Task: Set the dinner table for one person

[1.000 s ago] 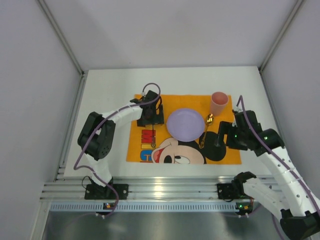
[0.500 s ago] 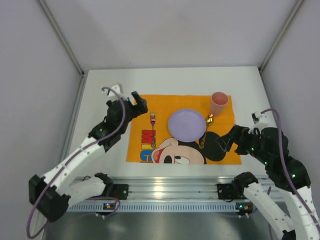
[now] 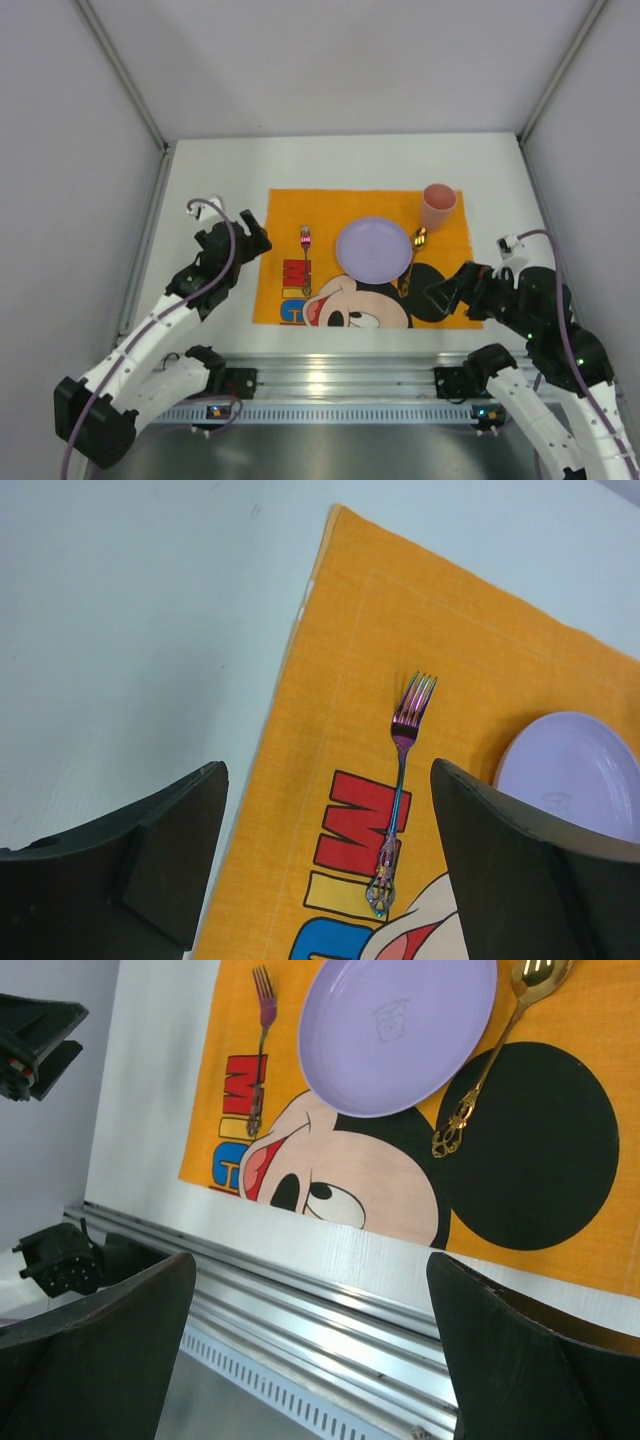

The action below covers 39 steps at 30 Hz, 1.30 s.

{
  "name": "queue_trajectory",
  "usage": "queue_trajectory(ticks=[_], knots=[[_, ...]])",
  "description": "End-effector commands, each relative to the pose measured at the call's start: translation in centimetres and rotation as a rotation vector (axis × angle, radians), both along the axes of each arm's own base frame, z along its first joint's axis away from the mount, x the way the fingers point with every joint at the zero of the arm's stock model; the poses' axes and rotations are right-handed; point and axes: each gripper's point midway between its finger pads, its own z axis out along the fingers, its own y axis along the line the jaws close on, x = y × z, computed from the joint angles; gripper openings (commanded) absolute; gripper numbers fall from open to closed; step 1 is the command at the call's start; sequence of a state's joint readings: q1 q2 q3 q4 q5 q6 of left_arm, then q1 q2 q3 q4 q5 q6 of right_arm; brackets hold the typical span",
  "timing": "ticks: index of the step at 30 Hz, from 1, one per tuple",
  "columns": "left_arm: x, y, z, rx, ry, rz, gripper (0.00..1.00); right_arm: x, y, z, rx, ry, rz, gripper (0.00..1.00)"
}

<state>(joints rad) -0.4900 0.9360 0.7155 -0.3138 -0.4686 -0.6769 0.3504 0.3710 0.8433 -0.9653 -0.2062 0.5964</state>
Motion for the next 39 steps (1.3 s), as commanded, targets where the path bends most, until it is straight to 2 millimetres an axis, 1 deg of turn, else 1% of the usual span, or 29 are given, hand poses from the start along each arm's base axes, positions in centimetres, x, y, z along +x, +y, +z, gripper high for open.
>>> queue_trajectory(ticks=[1, 2, 4, 5, 8, 10, 12, 13, 14, 15, 17, 20, 22, 24, 25, 26, 27, 28, 29, 30, 32, 33, 34, 35, 39], knots=[[-1.3, 1.2, 0.8, 0.02, -0.051, 0.004, 0.88, 0.2, 0.6, 1.0, 0.06, -0.04, 0.004, 1.0], [-1.7, 1.0, 1.4, 0.006, -0.073, -0.024, 0.88, 0.1, 0.7, 0.8, 0.061, -0.031, 0.01, 1.0], [-2.4, 0.3, 1.2, 0.018, -0.077, -0.103, 0.89, -0.2, 0.9, 0.0, 0.062, -0.008, 0.026, 1.0], [-2.9, -0.3, 1.4, 0.004, -0.085, -0.149, 0.88, -0.5, 1.2, 0.0, 0.072, -0.004, 0.045, 1.0], [-4.0, -0.6, 0.6, 0.008, -0.046, -0.19, 0.87, -1.2, 1.3, -0.3, 0.092, -0.006, 0.057, 1.0], [-4.8, -0.6, -0.3, 0.009, -0.002, -0.202, 0.89, -1.7, 1.1, 0.0, 0.113, -0.03, 0.05, 1.0], [-5.6, -0.3, -0.9, -0.021, 0.019, -0.172, 0.89, -2.1, 1.0, -0.1, 0.122, -0.025, 0.044, 1.0], [-5.9, -0.8, -1.1, -0.039, 0.02, -0.183, 0.89, -2.5, 0.9, -0.2, 0.126, -0.025, 0.044, 1.0], [-6.5, -1.4, -1.9, -0.083, 0.035, -0.185, 0.89, -3.0, 0.9, -0.5, 0.134, -0.015, 0.047, 1.0], [-6.6, -1.4, -2.0, -0.083, 0.035, -0.185, 0.89, -3.0, 0.9, -0.5, 0.134, -0.015, 0.047, 1.0], [-7.1, -1.8, -2.9, -0.083, 0.058, -0.178, 0.89, -3.4, 0.8, -0.8, 0.134, -0.007, 0.05, 1.0], [-7.5, -2.6, -3.6, -0.053, 0.067, -0.177, 0.89, -3.7, 0.6, -1.0, 0.142, -0.002, 0.039, 1.0], [-7.6, -3.4, -3.2, -0.016, 0.052, -0.185, 0.89, -3.9, 0.5, -0.9, 0.153, -0.008, 0.032, 1.0], [-7.7, -3.9, -3.4, 0.028, 0.062, -0.182, 0.89, -4.0, 0.4, -1.0, 0.155, -0.008, 0.026, 1.0], [-8.0, -4.8, -2.9, 0.038, 0.05, -0.213, 0.89, -4.1, 0.4, -0.9, 0.156, -0.013, 0.025, 1.0], [-7.8, -4.8, -2.8, 0.064, 0.037, -0.193, 0.88, -4.2, 0.3, -0.9, 0.156, -0.015, 0.022, 1.0], [-7.8, -5.3, -2.3, 0.059, 0.02, -0.196, 0.88, -4.3, 0.3, -0.8, 0.154, -0.017, 0.023, 1.0], [-8.2, -6.3, -2.0, 0.063, 0.004, -0.232, 0.88, -4.3, 0.2, -0.9, 0.152, -0.015, 0.017, 1.0], [-8.1, -6.4, -1.9, 0.089, -0.013, -0.224, 0.88, -4.4, 0.1, -0.9, 0.15, -0.02, 0.014, 1.0], [-8.7, -7.5, -1.4, 0.093, -0.032, -0.259, 0.89, -4.4, 0.0, -0.8, 0.147, -0.025, 0.014, 1.0], [-8.9, -7.8, -1.5, 0.149, -0.042, -0.251, 0.9, -4.5, -0.1, -0.8, 0.146, -0.028, 0.007, 1.0], [-8.8, -7.7, -0.8, 0.17, -0.07, -0.23, 0.91, -4.5, -0.2, -0.8, 0.144, -0.031, 0.009, 1.0], [-9.2, -8.4, -0.7, 0.182, -0.076, -0.254, 0.91, -4.5, -0.1, -0.9, 0.144, -0.031, 0.01, 1.0], [-9.2, -8.7, -0.8, 0.2, -0.075, -0.259, 0.91, -4.5, -0.2, -0.9, 0.142, -0.032, 0.008, 1.0], [-9.5, -10.0, 0.7, 0.19, -0.111, -0.298, 0.91, -4.3, -0.1, -1.1, 0.142, -0.032, 0.013, 1.0]])
